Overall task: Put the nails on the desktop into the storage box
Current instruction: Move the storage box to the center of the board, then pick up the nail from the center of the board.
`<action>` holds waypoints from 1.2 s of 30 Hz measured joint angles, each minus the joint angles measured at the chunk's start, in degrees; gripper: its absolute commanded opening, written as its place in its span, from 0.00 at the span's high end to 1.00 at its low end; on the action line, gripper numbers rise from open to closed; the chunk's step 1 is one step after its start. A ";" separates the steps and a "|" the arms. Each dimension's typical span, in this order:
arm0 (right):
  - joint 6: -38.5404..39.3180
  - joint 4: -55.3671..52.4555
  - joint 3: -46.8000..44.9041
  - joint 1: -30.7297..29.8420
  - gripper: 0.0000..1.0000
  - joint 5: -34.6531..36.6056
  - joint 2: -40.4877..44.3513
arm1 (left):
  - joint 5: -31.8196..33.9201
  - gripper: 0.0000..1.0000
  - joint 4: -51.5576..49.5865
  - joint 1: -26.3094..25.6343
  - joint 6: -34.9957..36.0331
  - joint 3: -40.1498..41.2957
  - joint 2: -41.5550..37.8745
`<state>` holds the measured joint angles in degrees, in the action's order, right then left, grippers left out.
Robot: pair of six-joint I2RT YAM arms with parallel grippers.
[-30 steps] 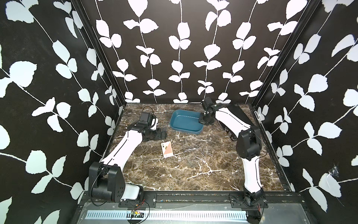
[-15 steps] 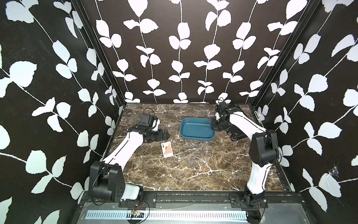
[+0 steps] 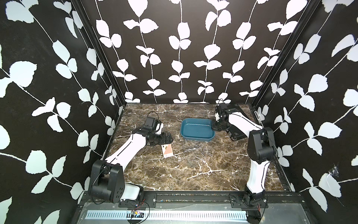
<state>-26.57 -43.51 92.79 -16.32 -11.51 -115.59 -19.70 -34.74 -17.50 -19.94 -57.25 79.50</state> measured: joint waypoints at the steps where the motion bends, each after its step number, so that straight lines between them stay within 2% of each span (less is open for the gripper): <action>1: 0.00 0.09 0.52 0.11 0.98 -0.24 -0.85 | -0.02 0.01 0.00 0.00 -0.02 0.00 0.00; 7: 1.01 0.11 2.14 0.46 0.62 -1.22 -2.78 | -0.09 0.01 0.63 -0.15 -0.02 0.00 0.00; 11: 2.40 -0.26 2.84 0.74 0.49 -1.40 -2.32 | -0.17 0.01 1.70 -1.33 -0.07 0.00 0.26; 15: 3.30 -1.11 2.71 0.92 0.46 -1.73 0.66 | -0.11 0.01 2.45 -4.13 -0.07 -1.31 2.54; 19: 3.80 -0.81 0.39 1.01 0.46 -2.95 8.83 | 0.66 0.01 3.28 -8.37 0.04 -3.98 5.81; 25: 5.46 -1.01 -8.81 1.01 0.46 -5.31 21.53 | 1.62 0.01 4.39 -13.20 0.17 -5.51 7.28; 31: 7.34 -2.64 -20.35 0.22 0.47 -7.28 27.67 | 2.45 0.01 6.16 -16.61 0.17 -4.57 7.28; 36: 7.26 -3.06 -28.00 -3.89 0.49 -7.74 31.54 | 3.48 0.04 5.81 -19.85 0.79 -1.66 7.15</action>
<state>-19.31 -46.57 64.79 -20.21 -19.25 -84.05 -16.23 -28.93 -37.34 -19.16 -58.92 86.65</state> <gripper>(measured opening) 0.514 0.974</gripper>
